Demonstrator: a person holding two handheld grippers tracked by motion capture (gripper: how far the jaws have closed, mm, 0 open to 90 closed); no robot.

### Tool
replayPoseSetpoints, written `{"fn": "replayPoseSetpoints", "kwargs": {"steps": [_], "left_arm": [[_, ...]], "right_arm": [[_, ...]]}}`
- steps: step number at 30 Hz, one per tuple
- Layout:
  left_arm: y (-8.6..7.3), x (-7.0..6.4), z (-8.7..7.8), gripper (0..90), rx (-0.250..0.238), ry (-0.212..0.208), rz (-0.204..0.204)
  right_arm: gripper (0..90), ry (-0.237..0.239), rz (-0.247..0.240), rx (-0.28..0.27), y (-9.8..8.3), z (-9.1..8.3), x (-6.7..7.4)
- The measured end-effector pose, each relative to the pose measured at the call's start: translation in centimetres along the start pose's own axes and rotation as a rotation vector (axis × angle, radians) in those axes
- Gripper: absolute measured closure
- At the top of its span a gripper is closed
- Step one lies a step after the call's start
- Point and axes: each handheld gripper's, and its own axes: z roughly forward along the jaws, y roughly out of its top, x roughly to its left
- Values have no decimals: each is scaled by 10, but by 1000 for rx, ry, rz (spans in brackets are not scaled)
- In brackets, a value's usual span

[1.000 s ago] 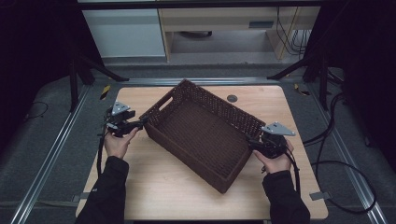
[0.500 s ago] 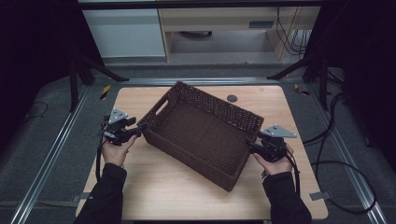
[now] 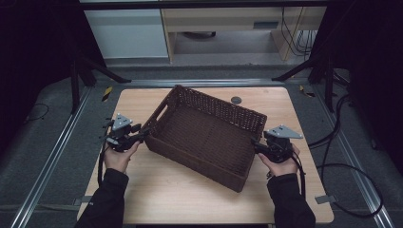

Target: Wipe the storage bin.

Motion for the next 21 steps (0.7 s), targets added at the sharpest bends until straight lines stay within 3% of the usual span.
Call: {"fn": "replayPoseSetpoints", "kwargs": {"steps": [5,9,12,15,21], "left_arm": [[-6,-11,-10,564,0,-1,0],[-10,-18,-18,558,2,-7,11],[-8,-18,-23,551,1,-11,20],[-7,-14,-26,558,-12,-22,2],[-14,-16,-20,675,47,-42,34]], "right_arm": [[487,49,-9,11,0,-13,12],[568,23,-36,58,-5,-12,17],[594,20,-17,64,-7,-8,12],[607,7,-29,64,-5,-6,10],[607,-5,-28,39,-4,4,0]]}}
